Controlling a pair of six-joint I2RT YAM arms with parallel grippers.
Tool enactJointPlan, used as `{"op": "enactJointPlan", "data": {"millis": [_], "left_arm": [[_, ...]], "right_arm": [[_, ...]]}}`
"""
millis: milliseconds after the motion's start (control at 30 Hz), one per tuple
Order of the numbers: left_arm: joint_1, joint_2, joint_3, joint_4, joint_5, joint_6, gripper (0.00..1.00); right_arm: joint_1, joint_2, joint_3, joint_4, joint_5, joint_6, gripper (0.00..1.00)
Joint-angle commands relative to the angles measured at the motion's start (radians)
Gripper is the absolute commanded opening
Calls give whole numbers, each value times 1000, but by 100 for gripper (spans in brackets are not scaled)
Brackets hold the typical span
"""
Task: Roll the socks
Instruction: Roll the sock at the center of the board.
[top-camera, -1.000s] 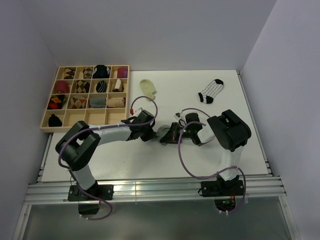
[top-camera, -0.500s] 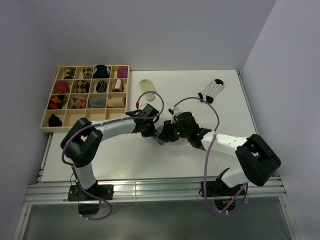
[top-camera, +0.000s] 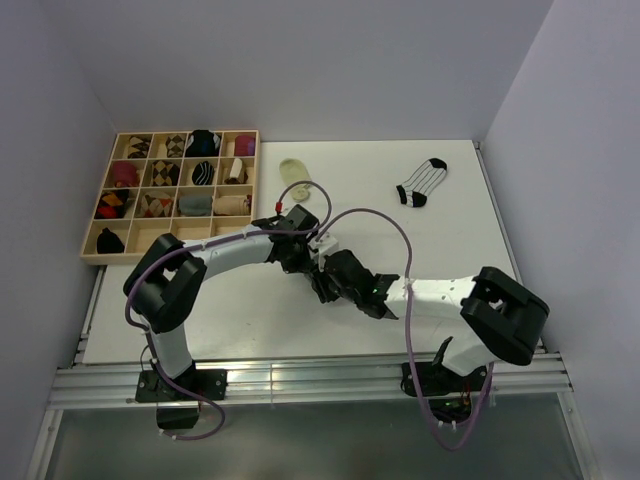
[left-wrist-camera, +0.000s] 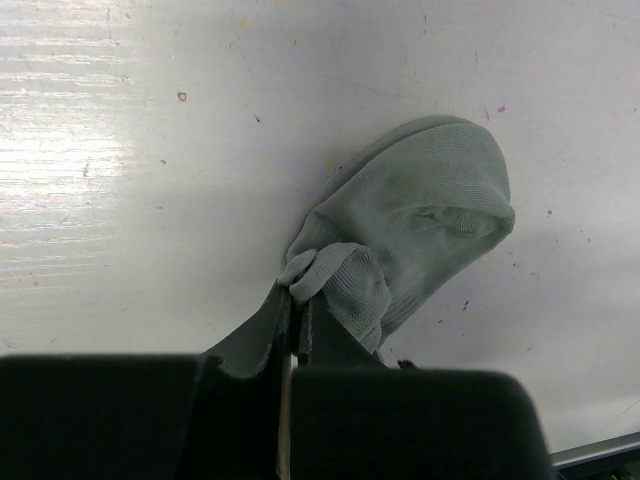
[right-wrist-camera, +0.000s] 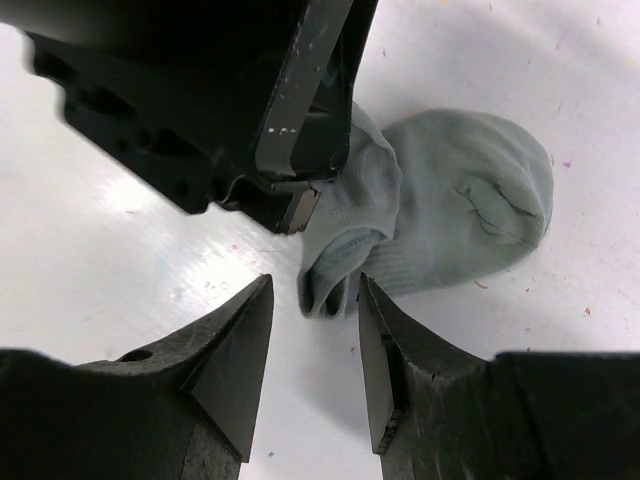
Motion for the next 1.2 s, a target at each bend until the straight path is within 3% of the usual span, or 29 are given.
{"op": "enactJointPlan", "data": {"millis": [0,233,567,900,1067,1167], "left_arm": [[6,6,17,6,26,19,0],[9,11,5,21,41,14,0],[9,19,-3,32,56,16,0],[15,12,-18,46,73,13,0],[20,12,-24,55,79,13,0],[21,6,-29,69,90,13,0]], "right_arm": [[22,44,55,46,88,-39,47],[46,127,79,62,131,-51,47],[68,87,59,98,198,-51,48],[68,175,81,123,192,-45,48],[66,205,85,112,193,-36,40],[60,228,92,97,183,-22,24]]}}
